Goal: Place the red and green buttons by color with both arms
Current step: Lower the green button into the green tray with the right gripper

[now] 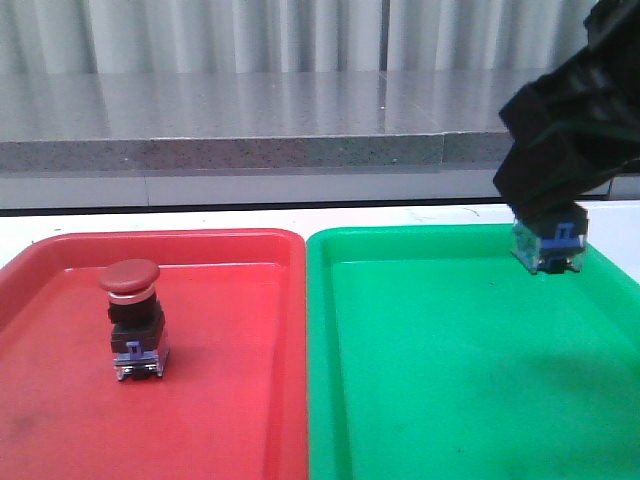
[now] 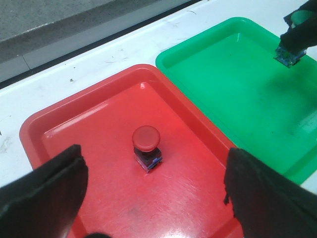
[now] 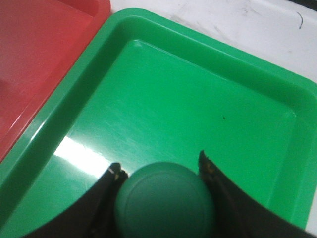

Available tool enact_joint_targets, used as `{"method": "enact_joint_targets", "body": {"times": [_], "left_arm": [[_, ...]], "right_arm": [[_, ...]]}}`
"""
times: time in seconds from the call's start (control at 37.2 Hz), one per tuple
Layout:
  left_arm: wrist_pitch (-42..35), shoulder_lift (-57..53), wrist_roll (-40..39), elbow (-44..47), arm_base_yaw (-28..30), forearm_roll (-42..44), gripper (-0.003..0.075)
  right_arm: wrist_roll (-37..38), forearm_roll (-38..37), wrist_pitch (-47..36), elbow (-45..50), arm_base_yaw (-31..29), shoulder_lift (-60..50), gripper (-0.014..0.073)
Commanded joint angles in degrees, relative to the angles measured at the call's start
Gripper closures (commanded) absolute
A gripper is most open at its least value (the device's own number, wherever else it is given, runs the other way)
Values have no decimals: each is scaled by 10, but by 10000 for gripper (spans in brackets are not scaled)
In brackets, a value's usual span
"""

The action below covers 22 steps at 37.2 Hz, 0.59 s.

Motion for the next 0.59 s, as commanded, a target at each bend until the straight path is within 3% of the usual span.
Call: {"method": "enact_joint_targets", "body": {"times": [0.0, 0.56], "left_arm": [[-40, 1, -4, -16, -1, -6, 167], [-40, 1, -4, -16, -1, -6, 166]], "right_arm": [[-6, -5, -118, 16, 1, 5, 311], [-6, -5, -249, 25, 1, 145, 311]]}}
